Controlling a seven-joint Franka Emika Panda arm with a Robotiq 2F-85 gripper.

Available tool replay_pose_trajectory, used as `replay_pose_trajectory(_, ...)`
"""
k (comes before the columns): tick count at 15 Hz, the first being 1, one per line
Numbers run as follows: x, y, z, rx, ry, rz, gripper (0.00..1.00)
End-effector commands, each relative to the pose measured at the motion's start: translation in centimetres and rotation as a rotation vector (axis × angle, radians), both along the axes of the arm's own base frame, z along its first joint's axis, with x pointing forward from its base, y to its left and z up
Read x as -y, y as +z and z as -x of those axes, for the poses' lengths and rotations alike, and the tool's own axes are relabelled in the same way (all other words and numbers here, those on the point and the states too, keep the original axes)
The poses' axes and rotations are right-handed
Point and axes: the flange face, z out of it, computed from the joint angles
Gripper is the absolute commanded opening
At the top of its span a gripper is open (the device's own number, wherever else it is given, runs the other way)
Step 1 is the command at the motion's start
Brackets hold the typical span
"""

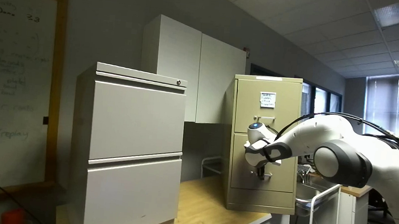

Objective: Open the bottom cabinet drawer on the right

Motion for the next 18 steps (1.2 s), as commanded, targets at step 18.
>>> replay_pose_trajectory(18,-8.7,-4.3,5.4,-0.261,0.048,0.021,0.07)
